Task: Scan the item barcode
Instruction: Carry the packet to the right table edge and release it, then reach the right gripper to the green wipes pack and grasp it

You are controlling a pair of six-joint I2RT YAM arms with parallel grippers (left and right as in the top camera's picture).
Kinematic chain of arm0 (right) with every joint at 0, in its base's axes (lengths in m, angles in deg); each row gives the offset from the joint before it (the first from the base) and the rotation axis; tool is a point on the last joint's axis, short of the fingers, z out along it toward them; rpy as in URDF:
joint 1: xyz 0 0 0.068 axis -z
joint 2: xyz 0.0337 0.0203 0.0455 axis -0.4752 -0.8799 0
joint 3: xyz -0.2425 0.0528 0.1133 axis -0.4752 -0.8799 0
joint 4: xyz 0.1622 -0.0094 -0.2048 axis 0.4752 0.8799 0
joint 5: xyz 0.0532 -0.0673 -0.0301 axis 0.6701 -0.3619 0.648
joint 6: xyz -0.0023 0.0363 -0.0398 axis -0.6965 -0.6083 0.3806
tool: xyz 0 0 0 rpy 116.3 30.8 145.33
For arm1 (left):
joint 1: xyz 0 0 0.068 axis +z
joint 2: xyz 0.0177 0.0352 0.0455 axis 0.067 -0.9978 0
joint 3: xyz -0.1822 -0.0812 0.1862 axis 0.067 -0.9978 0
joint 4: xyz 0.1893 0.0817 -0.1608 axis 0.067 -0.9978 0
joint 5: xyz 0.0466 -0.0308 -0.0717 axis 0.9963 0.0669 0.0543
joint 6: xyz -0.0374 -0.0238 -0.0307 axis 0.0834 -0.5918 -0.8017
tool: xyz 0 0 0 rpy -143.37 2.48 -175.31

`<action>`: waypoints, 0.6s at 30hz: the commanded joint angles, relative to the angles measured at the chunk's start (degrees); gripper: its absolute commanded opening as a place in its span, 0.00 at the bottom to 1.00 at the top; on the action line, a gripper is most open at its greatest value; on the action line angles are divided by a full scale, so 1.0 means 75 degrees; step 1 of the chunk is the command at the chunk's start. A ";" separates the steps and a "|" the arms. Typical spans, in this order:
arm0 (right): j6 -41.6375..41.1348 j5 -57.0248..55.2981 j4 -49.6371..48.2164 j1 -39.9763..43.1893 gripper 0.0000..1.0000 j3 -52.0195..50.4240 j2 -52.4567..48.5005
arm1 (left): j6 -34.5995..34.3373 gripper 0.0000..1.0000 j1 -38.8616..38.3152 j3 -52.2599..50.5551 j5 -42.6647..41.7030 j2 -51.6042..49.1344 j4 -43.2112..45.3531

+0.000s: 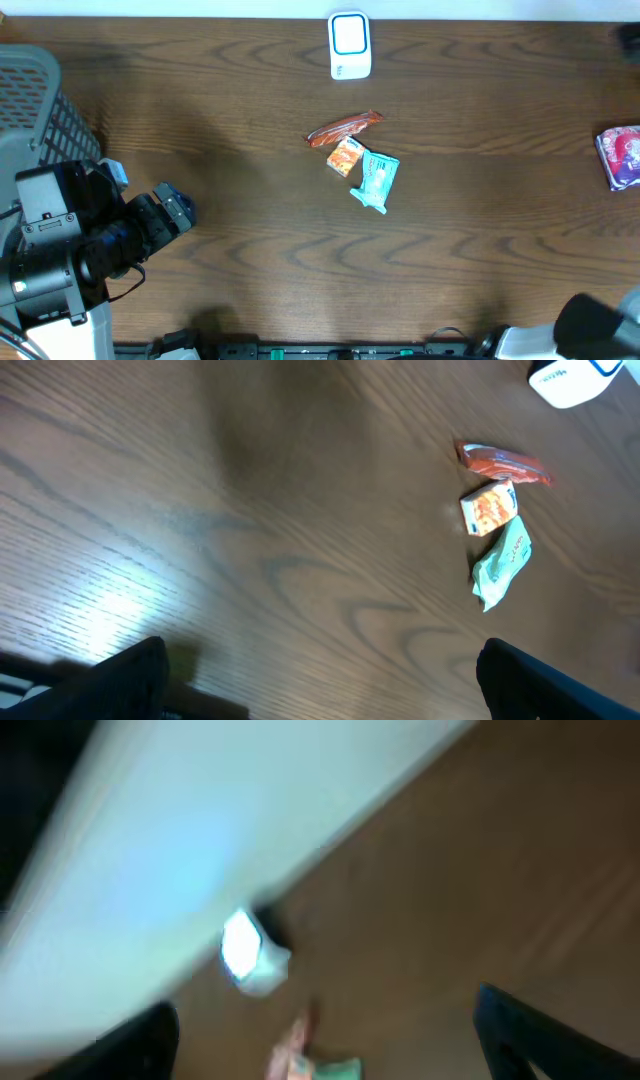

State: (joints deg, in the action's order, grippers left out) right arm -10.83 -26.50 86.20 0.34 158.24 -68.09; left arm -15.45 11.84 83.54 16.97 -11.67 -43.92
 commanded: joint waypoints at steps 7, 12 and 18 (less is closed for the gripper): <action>0.0667 -0.2833 0.1396 -0.4465 0.73 -0.1291 -0.0597 | -0.0012 0.98 -0.0003 0.0029 -0.0093 0.0003 -0.0015; -0.0688 -0.4520 0.0545 -0.6403 0.72 -0.2541 -0.1049 | -0.0012 0.98 -0.0003 0.0029 -0.0096 0.0003 -0.0015; -0.2664 -0.6257 -0.0242 -0.7944 0.62 -0.3319 -0.2025 | -0.0012 0.98 -0.0003 0.0029 -0.0093 0.0003 -0.0015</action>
State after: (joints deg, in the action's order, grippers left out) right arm -19.16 -61.45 85.58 -55.18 135.12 -79.91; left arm -15.45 11.84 83.54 16.95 -11.69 -44.03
